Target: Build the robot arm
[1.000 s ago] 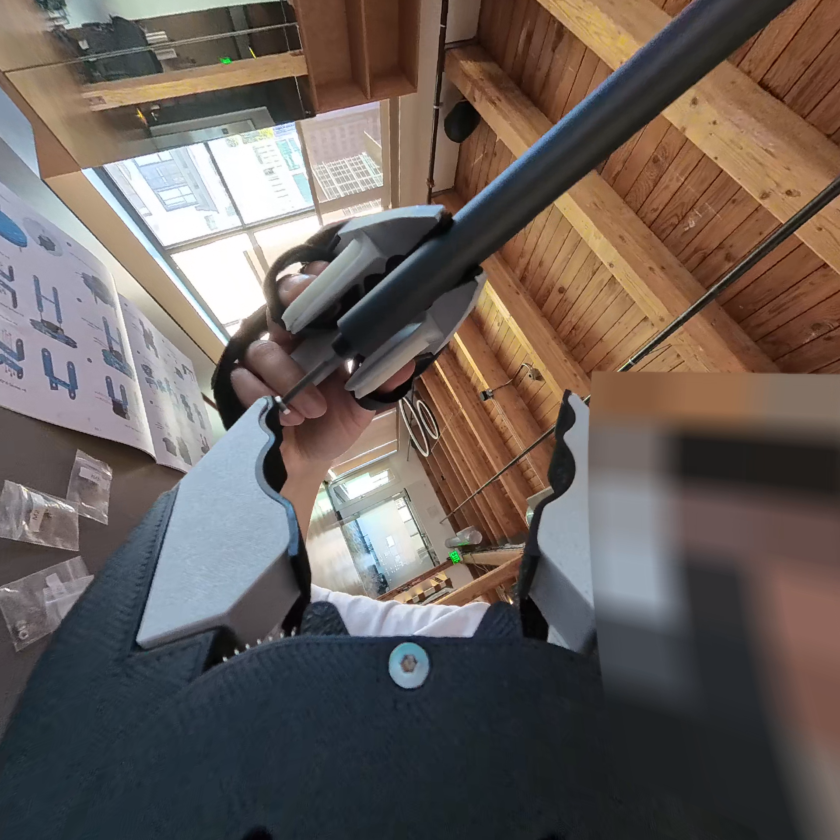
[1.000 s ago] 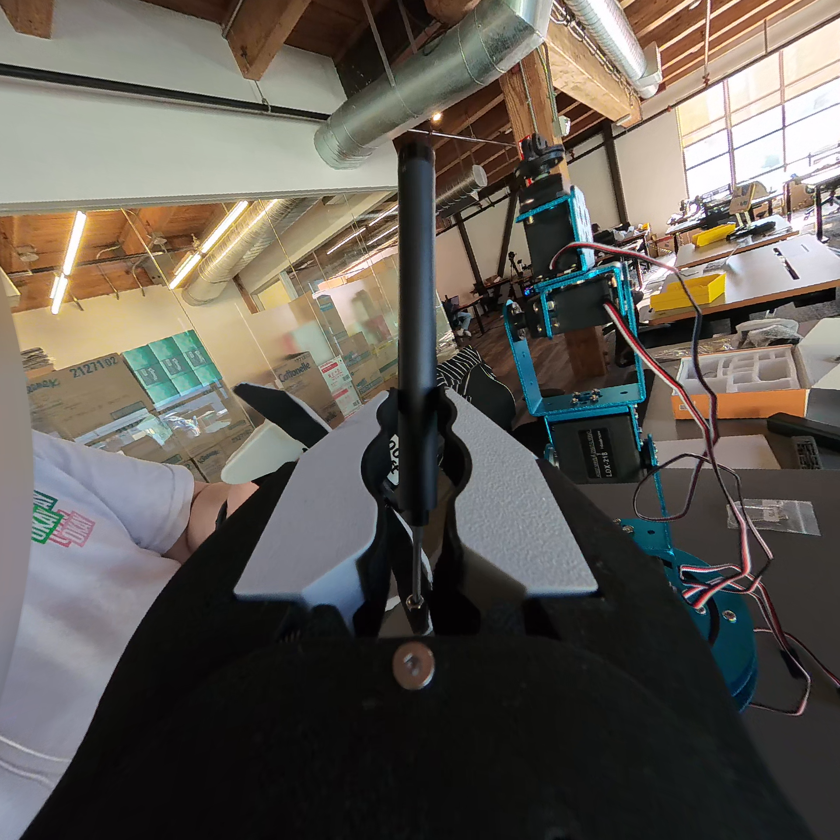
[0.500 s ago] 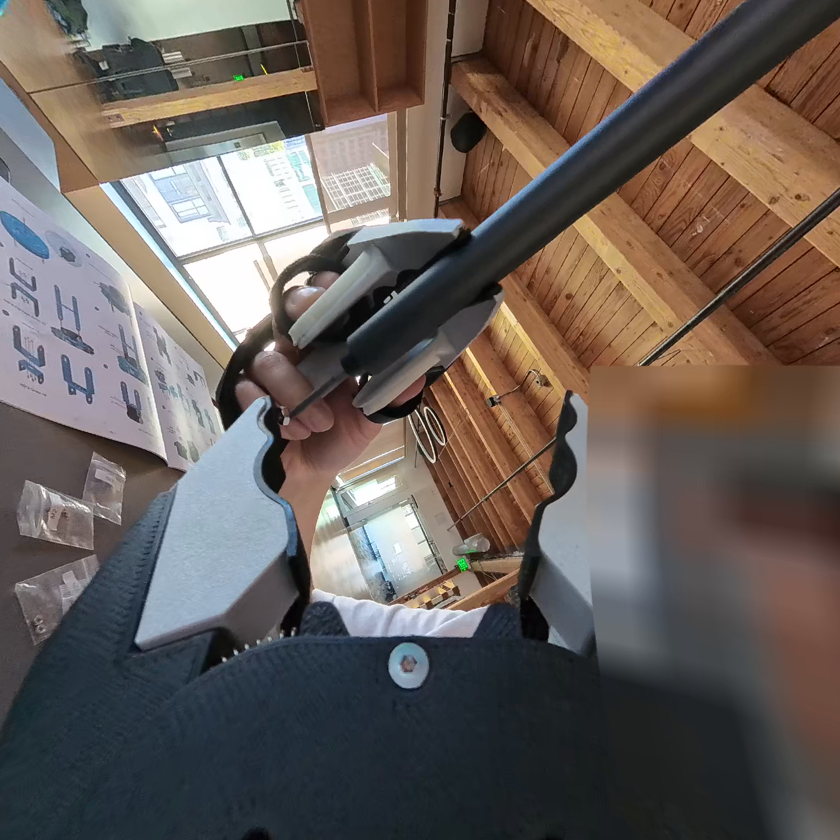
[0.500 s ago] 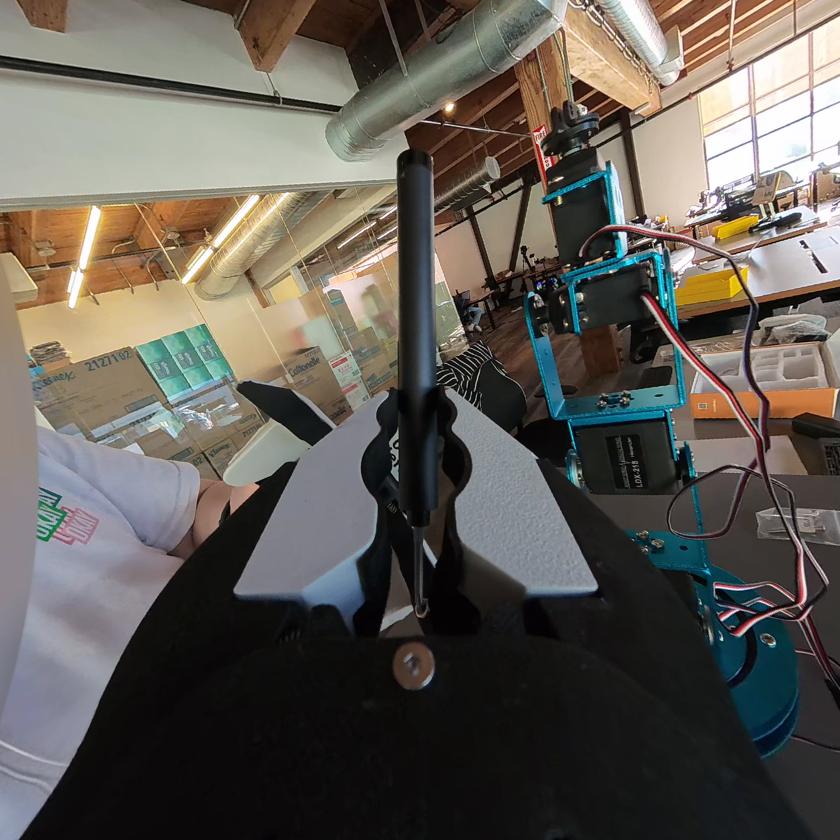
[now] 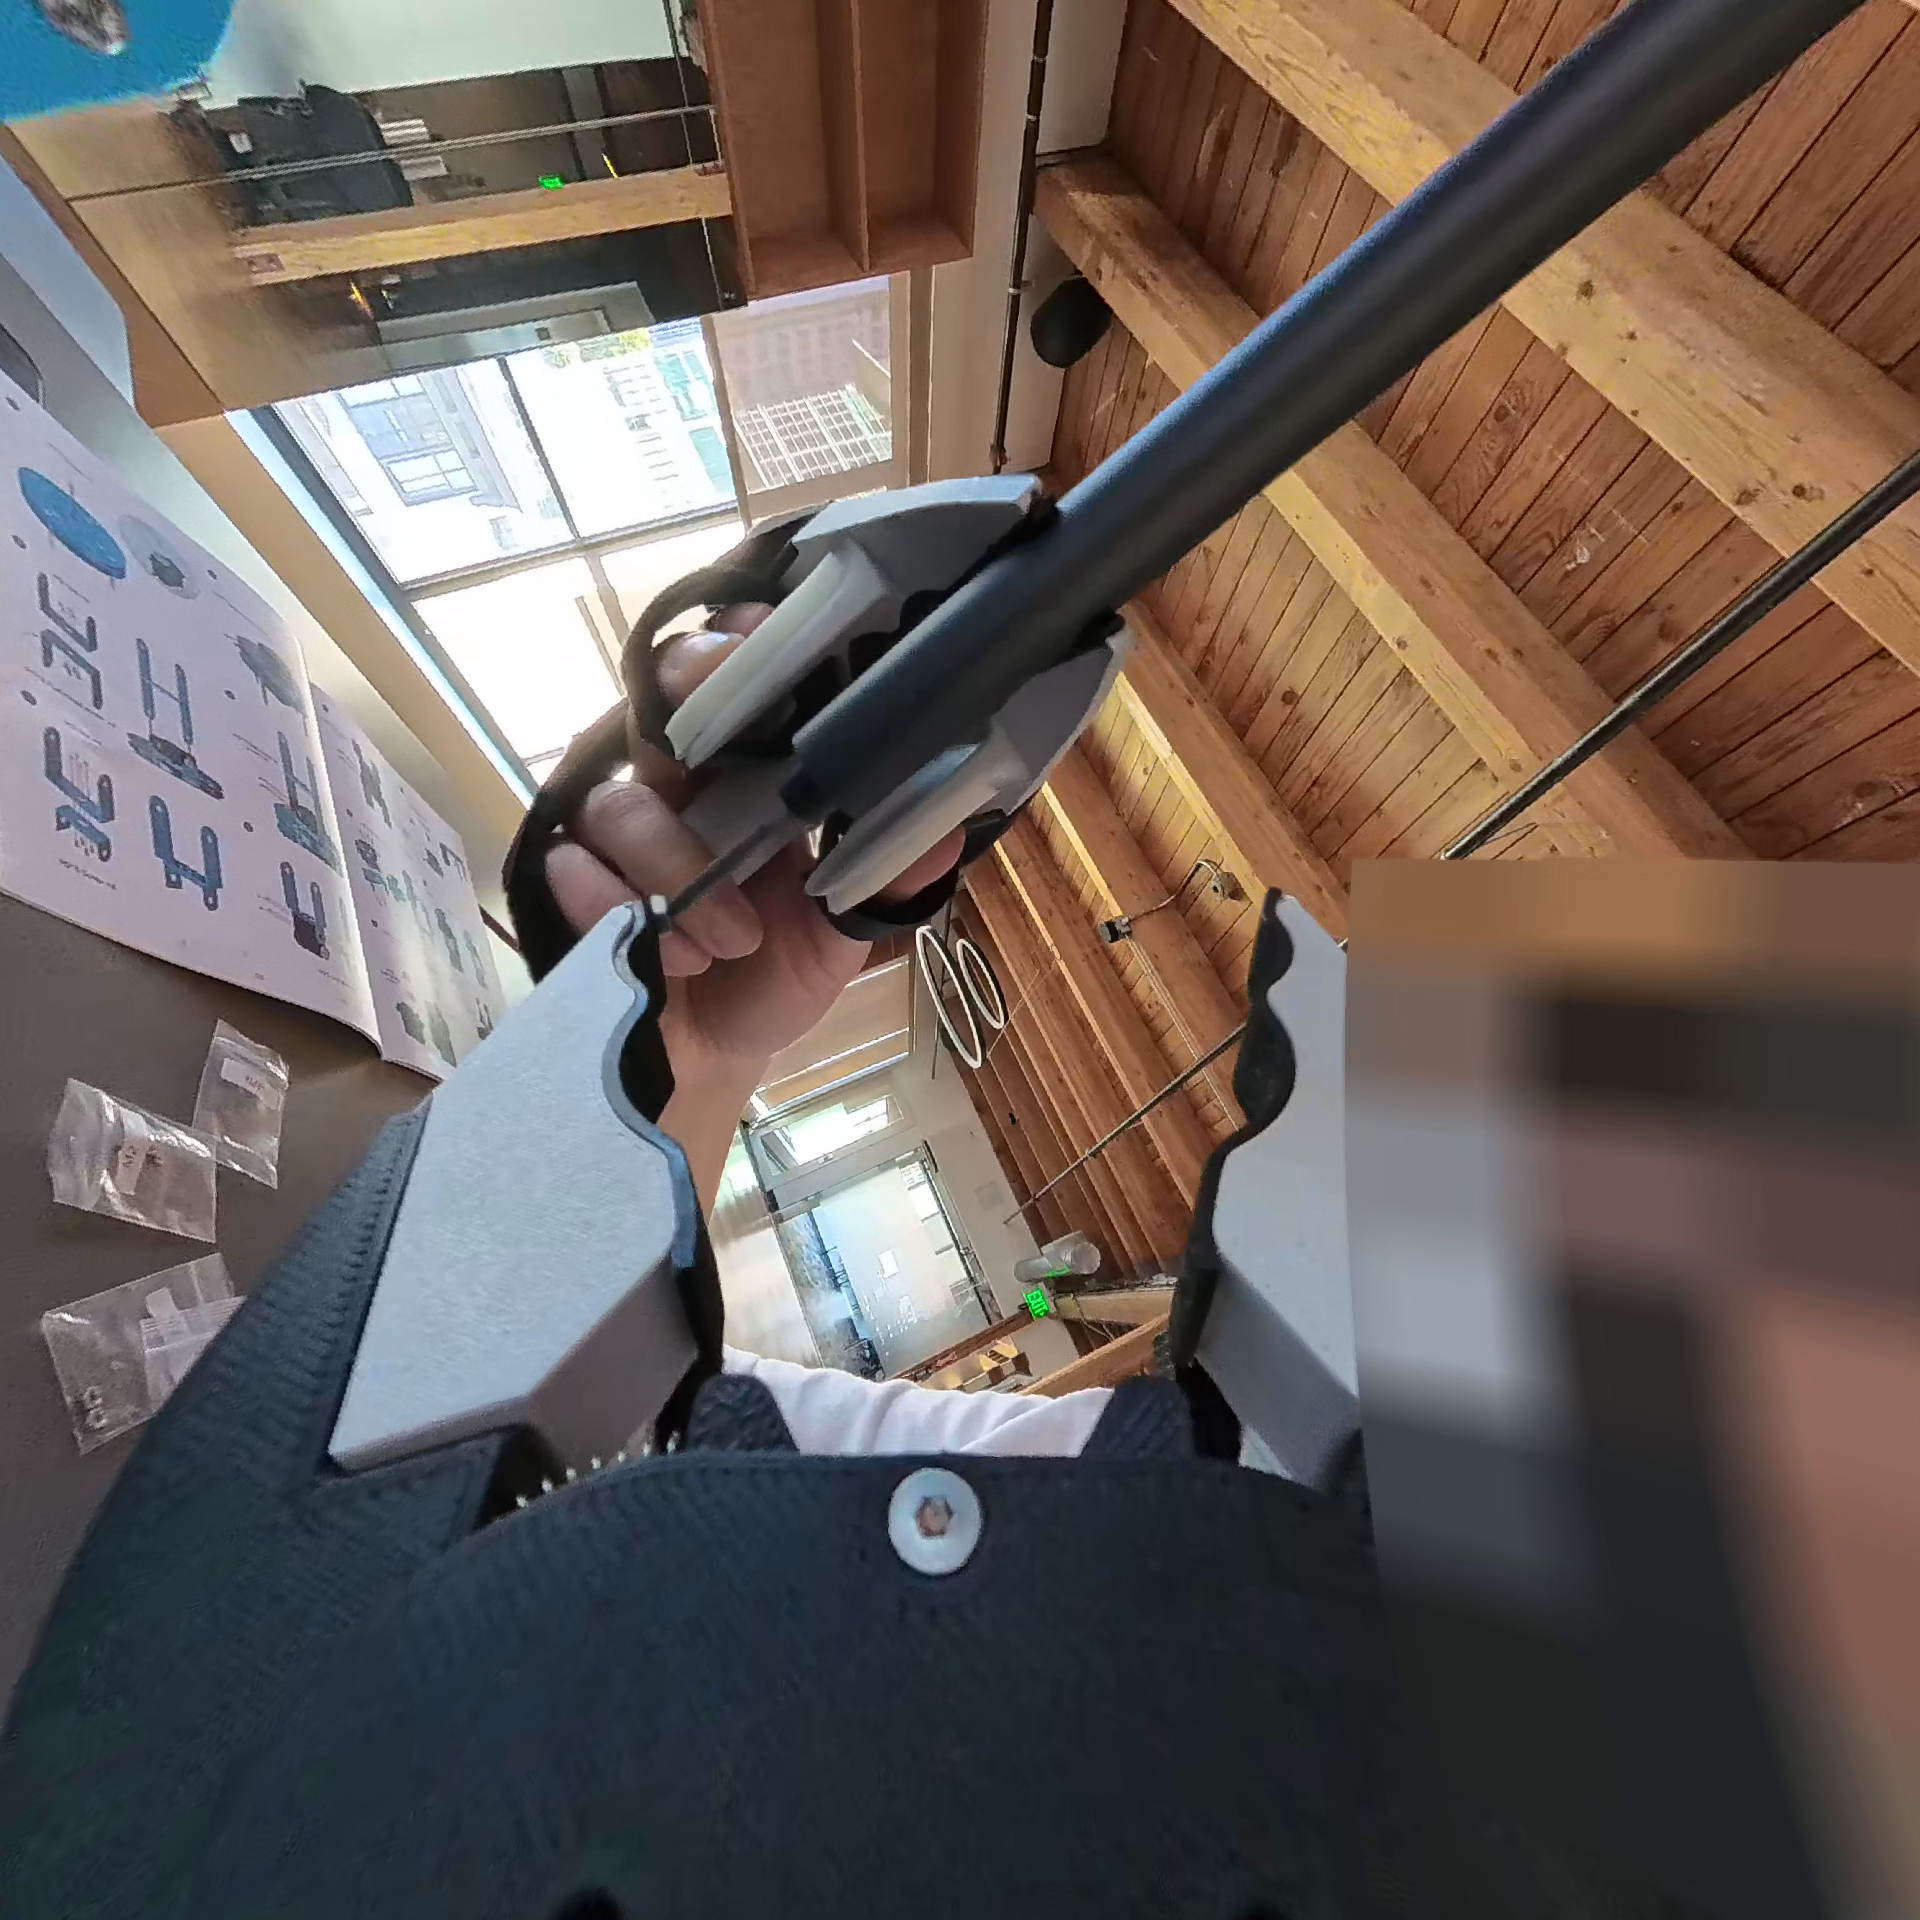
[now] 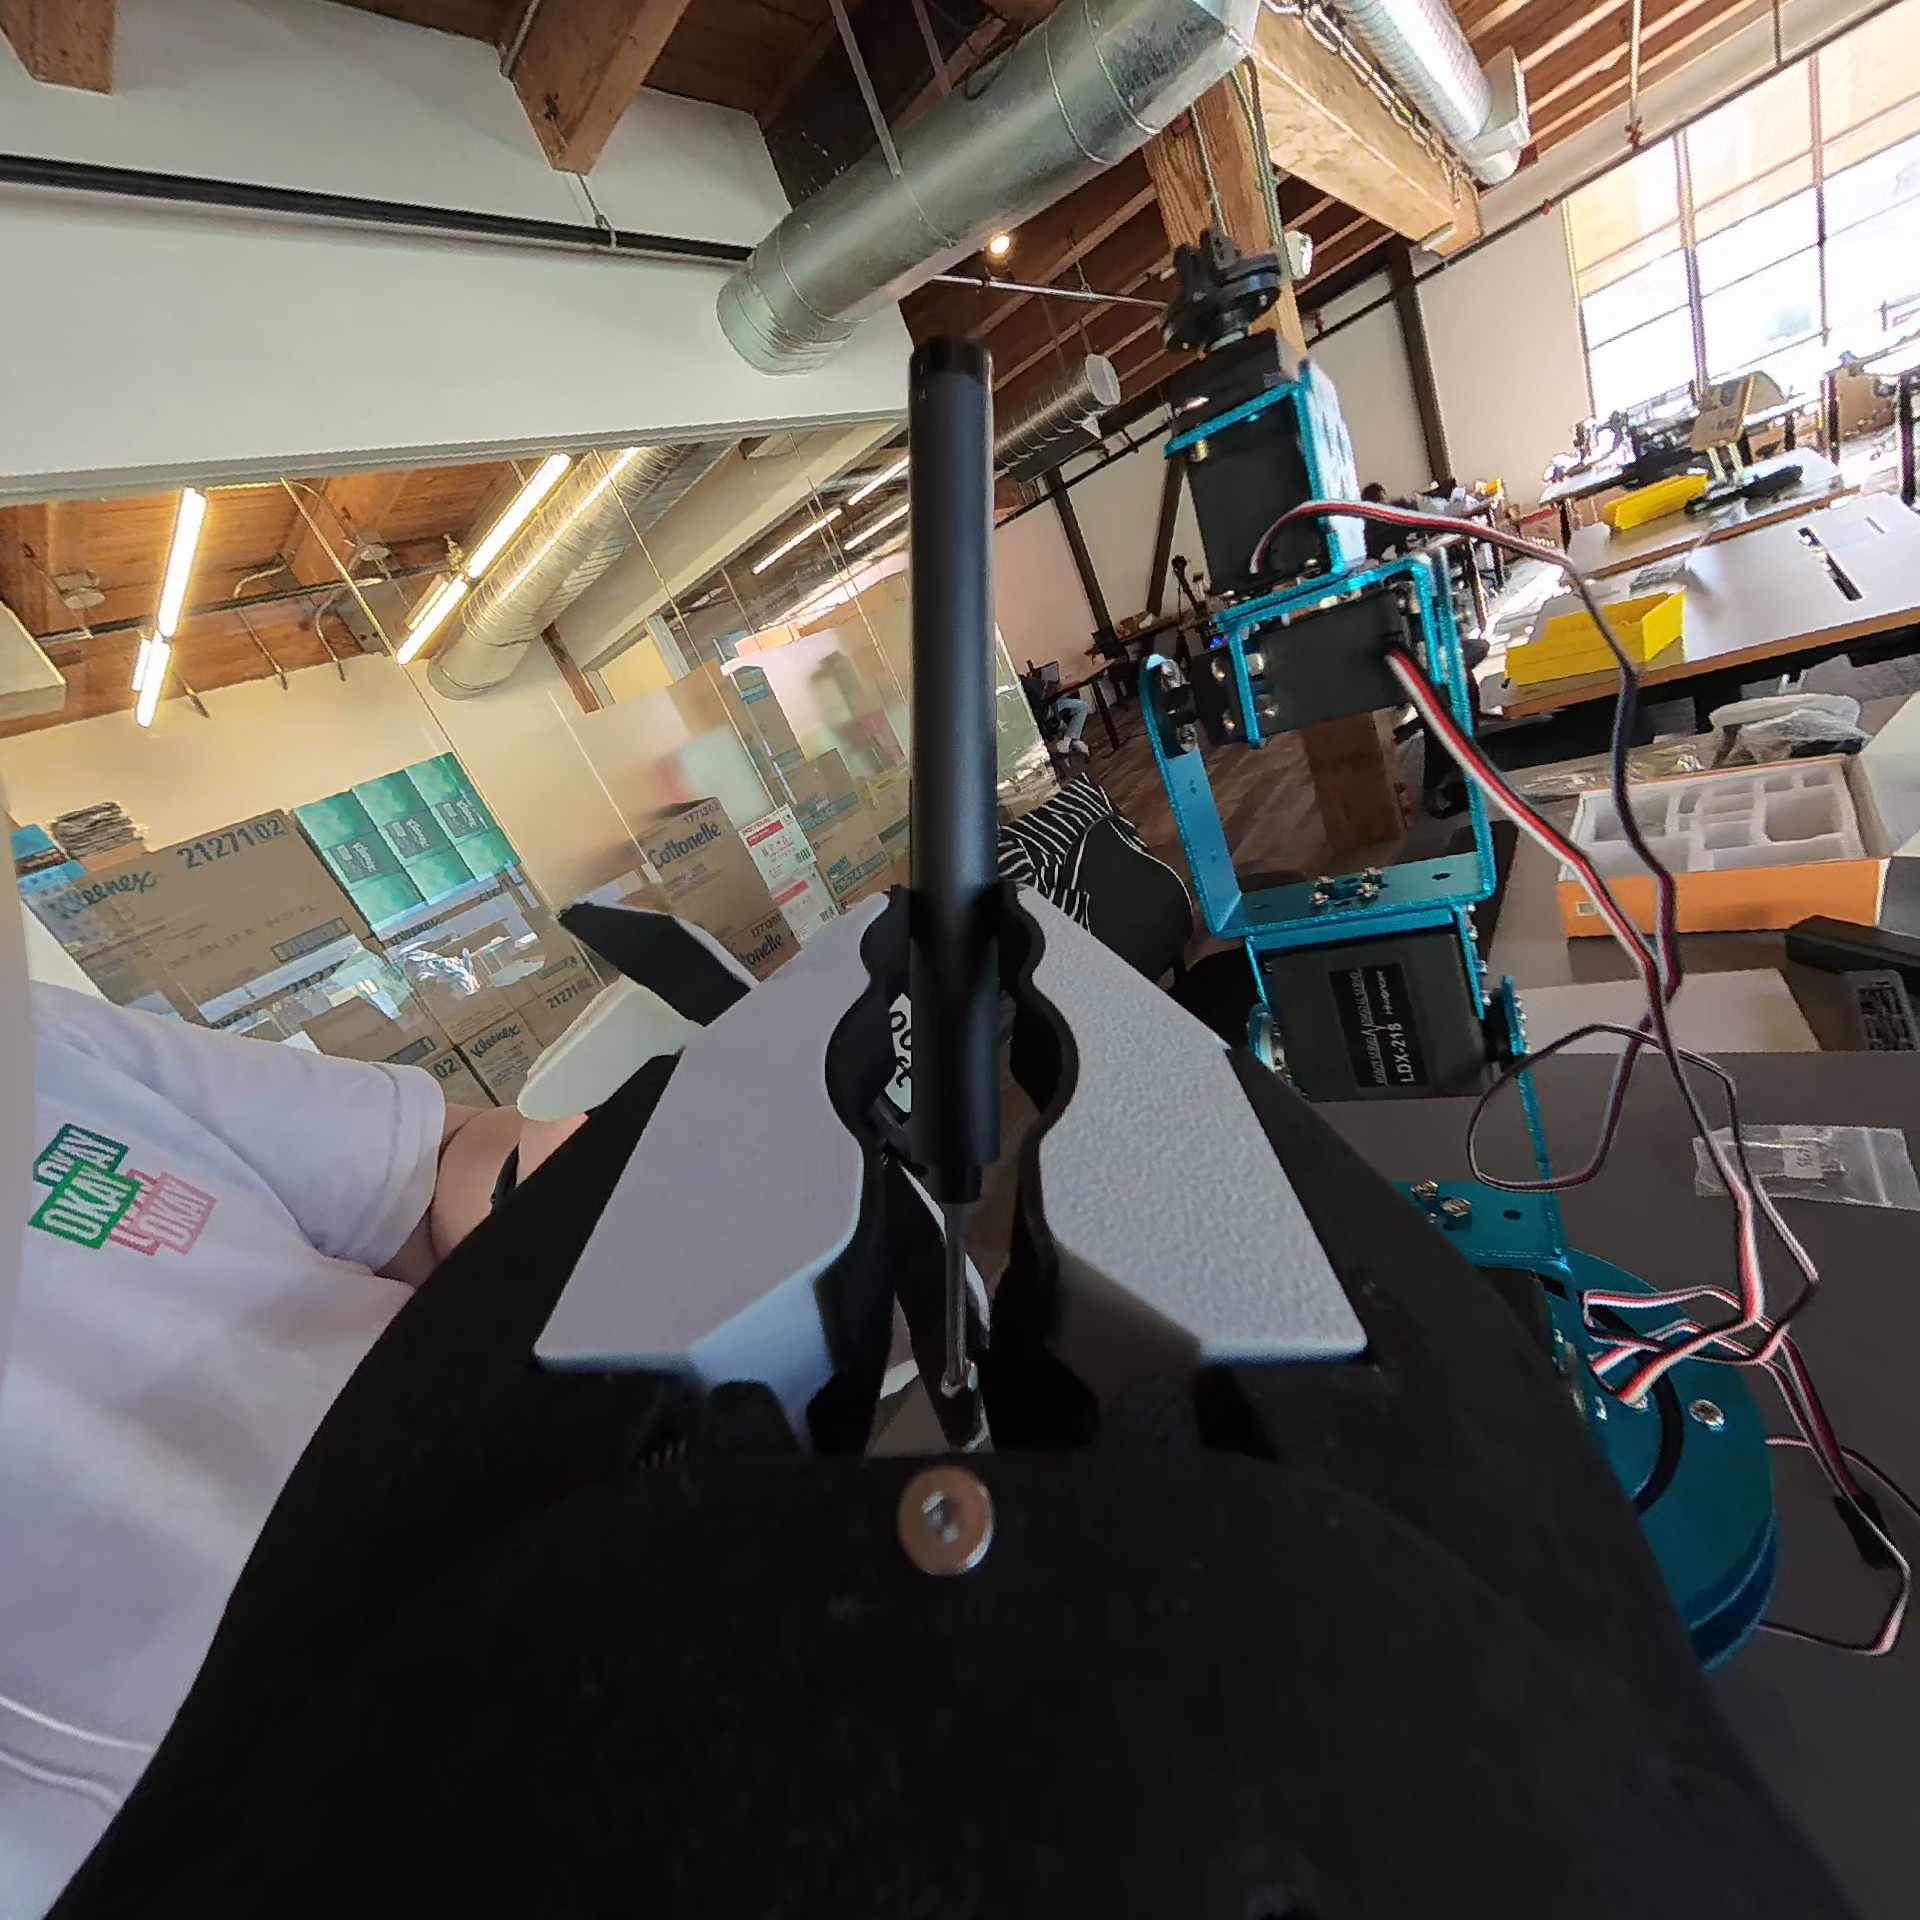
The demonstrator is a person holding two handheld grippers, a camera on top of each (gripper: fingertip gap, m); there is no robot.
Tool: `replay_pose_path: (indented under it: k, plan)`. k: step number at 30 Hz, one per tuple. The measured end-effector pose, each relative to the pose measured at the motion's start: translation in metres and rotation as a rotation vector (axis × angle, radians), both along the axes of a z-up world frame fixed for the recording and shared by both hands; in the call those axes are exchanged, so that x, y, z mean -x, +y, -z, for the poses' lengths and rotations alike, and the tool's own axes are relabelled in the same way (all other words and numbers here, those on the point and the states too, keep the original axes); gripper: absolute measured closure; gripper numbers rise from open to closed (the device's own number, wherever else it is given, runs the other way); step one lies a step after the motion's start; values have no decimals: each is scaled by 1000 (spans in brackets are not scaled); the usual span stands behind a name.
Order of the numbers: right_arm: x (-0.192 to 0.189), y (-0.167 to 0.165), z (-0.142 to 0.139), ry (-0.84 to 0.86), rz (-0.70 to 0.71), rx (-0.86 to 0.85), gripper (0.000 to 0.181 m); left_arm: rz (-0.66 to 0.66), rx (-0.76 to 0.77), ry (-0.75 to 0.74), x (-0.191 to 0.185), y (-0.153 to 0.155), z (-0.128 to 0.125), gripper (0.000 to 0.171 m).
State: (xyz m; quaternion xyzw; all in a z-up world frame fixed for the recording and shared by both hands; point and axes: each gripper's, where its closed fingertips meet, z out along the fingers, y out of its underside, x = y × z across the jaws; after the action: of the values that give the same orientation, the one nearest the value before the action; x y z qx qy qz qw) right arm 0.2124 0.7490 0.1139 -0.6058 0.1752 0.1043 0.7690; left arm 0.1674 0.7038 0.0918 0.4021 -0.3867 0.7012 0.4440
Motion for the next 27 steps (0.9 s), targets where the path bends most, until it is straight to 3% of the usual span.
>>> replay_pose_path:
  k: [10, 27]
  plan:
    - [-3, 1, 2, 92, -19, -31, 166, -21, -19, -30, -1, 0, 3, 67]
    - [-2, 13, 1, 153, -52, -98, 167, -29, -121, -106, 3, 2, 22, 112]
